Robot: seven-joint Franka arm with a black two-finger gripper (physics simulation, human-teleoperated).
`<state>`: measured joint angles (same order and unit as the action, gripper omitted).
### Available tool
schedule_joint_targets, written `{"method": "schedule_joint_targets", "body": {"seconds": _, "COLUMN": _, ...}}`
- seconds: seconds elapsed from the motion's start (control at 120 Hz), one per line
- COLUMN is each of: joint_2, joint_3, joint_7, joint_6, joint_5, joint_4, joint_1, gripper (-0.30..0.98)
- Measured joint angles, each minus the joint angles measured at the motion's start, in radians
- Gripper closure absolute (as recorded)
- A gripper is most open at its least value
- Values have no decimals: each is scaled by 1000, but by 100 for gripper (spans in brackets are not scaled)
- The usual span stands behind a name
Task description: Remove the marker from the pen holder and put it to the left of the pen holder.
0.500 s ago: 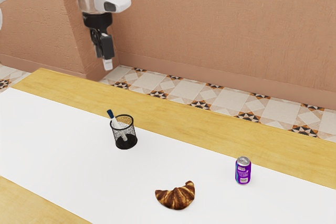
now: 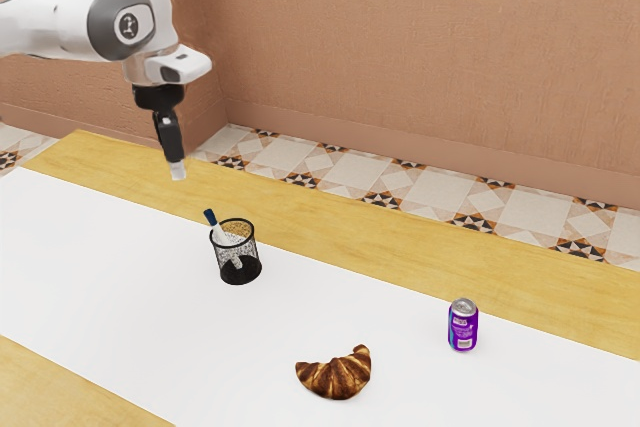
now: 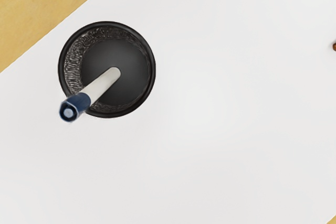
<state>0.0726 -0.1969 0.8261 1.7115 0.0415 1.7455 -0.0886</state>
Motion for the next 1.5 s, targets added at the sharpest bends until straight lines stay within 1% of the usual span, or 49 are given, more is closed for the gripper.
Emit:
{"method": "schedule_joint_targets", "body": {"seconds": 0.092, "joint_2": 9, "joint_3": -23, "joint_7": 79, "joint_6": 116, "joint_5": 50, "joint_4": 69, "joint_1": 26, "gripper": 0}}
{"method": "schedule_joint_targets", "body": {"seconds": 0.167, "joint_2": 39, "joint_3": -34, "joint_7": 141, "joint_6": 180, "joint_5": 105, "joint_4": 85, "joint_1": 31, "gripper": 0}}
{"method": "schedule_joint_targets", "body": {"seconds": 0.25, "joint_2": 97, "joint_3": -37, "joint_7": 211, "joint_6": 233, "joint_5": 140, "joint_4": 84, "joint_1": 38, "gripper": 0}}
{"method": "schedule_joint_targets", "body": {"seconds": 0.375, "joint_2": 159, "joint_3": -37, "joint_7": 310, "joint_6": 280, "joint_5": 194, "joint_4": 79, "joint_1": 65, "gripper": 0}}
{"method": "schedule_joint_targets", "body": {"seconds": 0.5, "joint_2": 205, "joint_3": -36, "joint_7": 394, "joint_6": 316, "joint_5": 232, "joint_4": 74, "joint_1": 66, "gripper": 0}}
{"method": "schedule_joint_targets", "body": {"seconds": 0.667, "joint_2": 265, "joint_3": -36, "joint_7": 489, "joint_6": 354, "joint_5": 309, "joint_4": 73, "joint_1": 64, "gripper": 0}}
{"method": "schedule_joint_targets", "body": {"seconds": 0.733, "joint_2": 278, "joint_3": -36, "joint_7": 522, "joint_6": 365, "joint_5": 330, "joint_4": 73, "joint_1": 64, "gripper": 0}}
{"method": "schedule_joint_targets", "body": {"seconds": 0.767, "joint_2": 280, "joint_3": -36, "joint_7": 537, "joint_6": 370, "joint_5": 337, "joint_4": 73, "joint_1": 64, "gripper": 3}}
{"method": "schedule_joint_targets", "body": {"seconds": 0.783, "joint_2": 281, "joint_3": -36, "joint_7": 544, "joint_6": 372, "joint_5": 340, "joint_4": 73, "joint_1": 64, "gripper": 6}}
{"method": "schedule_joint_targets", "body": {"seconds": 0.892, "joint_2": 280, "joint_3": -38, "joint_7": 586, "joint_6": 382, "joint_5": 350, "joint_4": 68, "joint_1": 62, "gripper": 35}}
{"method": "schedule_joint_targets", "body": {"seconds": 0.942, "joint_2": 279, "joint_3": -37, "joint_7": 603, "joint_6": 385, "joint_5": 352, "joint_4": 67, "joint_1": 61, "gripper": 46}}
{"method": "schedule_joint_targets", "body": {"seconds": 1.05, "joint_2": 277, "joint_3": -37, "joint_7": 636, "joint_6": 390, "joint_5": 353, "joint_4": 67, "joint_1": 60, "gripper": 62}}
{"method": "schedule_joint_targets", "body": {"seconds": 1.133, "joint_2": 272, "joint_3": -37, "joint_7": 657, "joint_6": 392, "joint_5": 353, "joint_4": 67, "joint_1": 58, "gripper": 68}}
{"method": "schedule_joint_targets", "body": {"seconds": 1.2, "joint_2": 241, "joint_3": -37, "joint_7": 672, "joint_6": 394, "joint_5": 351, "joint_4": 68, "joint_1": 58, "gripper": 70}}
{"method": "schedule_joint_targets", "body": {"seconds": 1.433, "joint_2": 53, "joint_3": -32, "joint_7": 709, "joint_6": 352, "joint_5": 340, "joint_4": 67, "joint_1": 41, "gripper": 76}}
{"method": "schedule_joint_targets", "body": {"seconds": 1.5, "joint_2": 23, "joint_3": -35, "joint_7": 712, "joint_6": 321, "joint_5": 307, "joint_4": 49, "joint_1": 44, "gripper": 77}}
